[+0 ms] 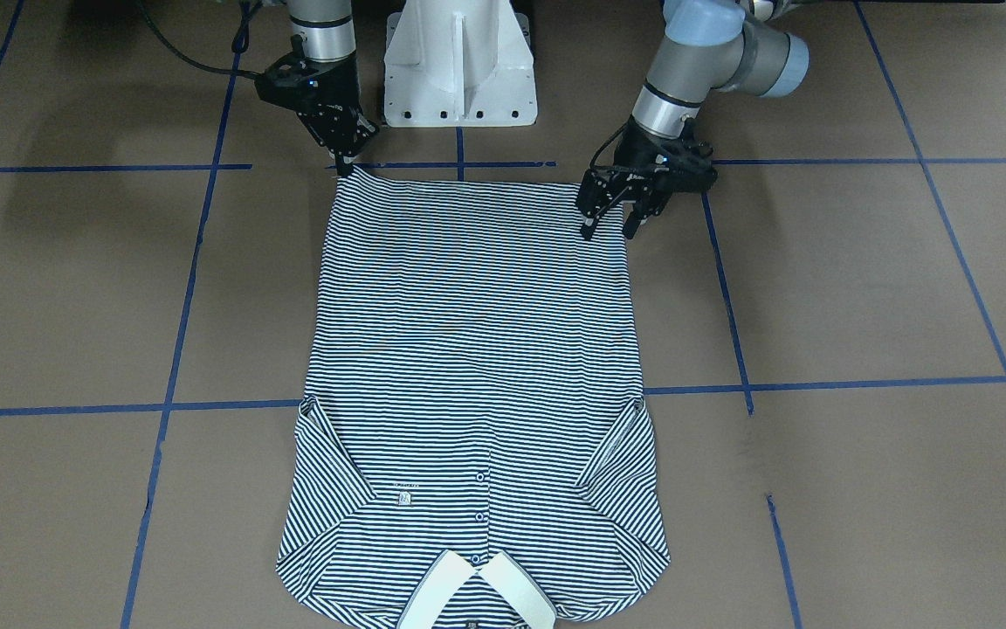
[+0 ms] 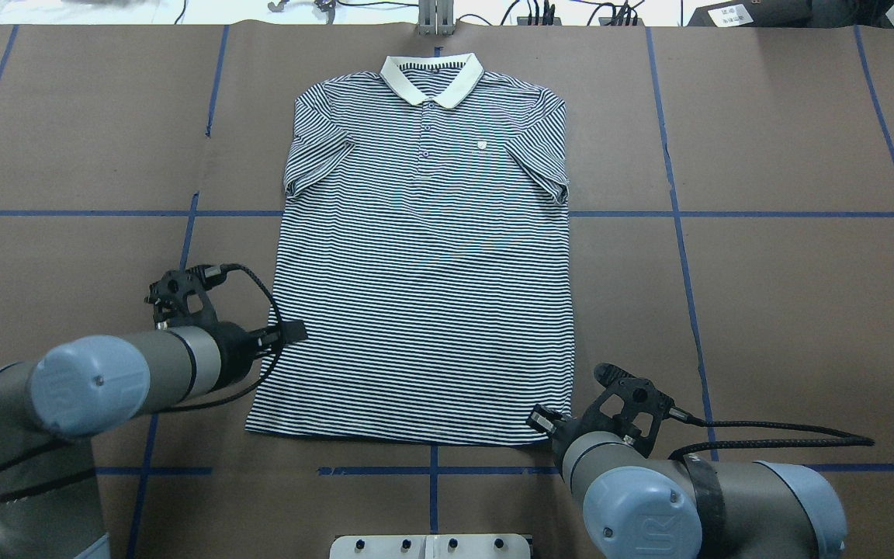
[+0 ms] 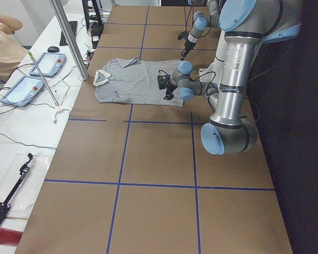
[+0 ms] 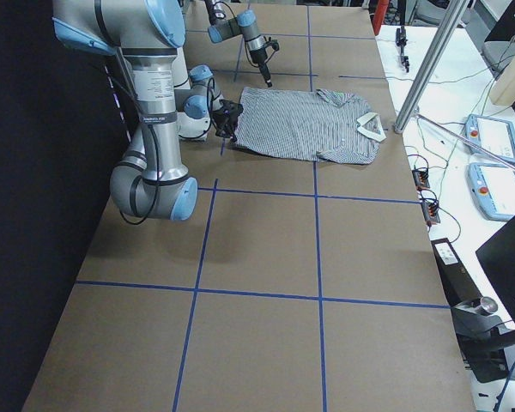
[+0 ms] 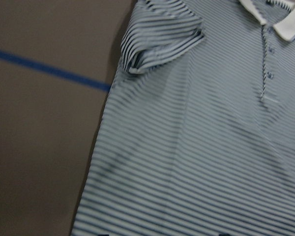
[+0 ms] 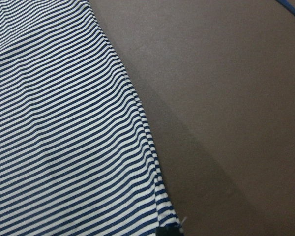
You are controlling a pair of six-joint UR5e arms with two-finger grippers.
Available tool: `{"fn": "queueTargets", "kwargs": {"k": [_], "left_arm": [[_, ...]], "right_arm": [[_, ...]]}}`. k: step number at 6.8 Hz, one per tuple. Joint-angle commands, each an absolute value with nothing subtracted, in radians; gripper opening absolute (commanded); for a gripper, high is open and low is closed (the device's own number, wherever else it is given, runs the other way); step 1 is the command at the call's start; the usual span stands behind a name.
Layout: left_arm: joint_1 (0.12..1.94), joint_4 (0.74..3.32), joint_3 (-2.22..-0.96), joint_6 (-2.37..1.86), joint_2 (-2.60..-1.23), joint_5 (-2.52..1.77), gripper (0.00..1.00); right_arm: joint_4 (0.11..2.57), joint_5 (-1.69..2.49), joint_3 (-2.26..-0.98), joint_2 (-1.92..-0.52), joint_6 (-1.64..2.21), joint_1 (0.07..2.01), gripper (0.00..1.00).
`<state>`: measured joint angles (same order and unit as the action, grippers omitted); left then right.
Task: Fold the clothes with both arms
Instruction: 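Move the left gripper to the hem corner nearest the robot and grasp both corners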
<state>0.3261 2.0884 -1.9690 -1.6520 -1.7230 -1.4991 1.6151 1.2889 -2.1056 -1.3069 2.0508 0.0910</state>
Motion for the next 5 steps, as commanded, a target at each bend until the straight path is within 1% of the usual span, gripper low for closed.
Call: {"fn": "queueTargets", "kwargs": {"k": [1,2,4,5], "left_arm": [[0.166,1.932,-2.048,-1.77,-1.678,-1.45,0.77],[0.161,1.928,-2.042,-1.77,-1.675,-1.431,0.76],[0.16,1.928,-1.991,-1.764,-1.681,-1.431,0.75],[0.163,1.928,-1.993,-1.76,-1.681,-1.431,0.74]], "right_arm": [[1.614,1.29,-2.114,-1.321,2.048,0.091,0.0],[1.615,1.289,-2.114,-1.321,2.048,0.091,0.0],[1.614,1.289,-2.114,-1.322,2.048,0.089,0.0],[1.614,1.289,-2.114,-1.322,2.048,0.089,0.0]]}}
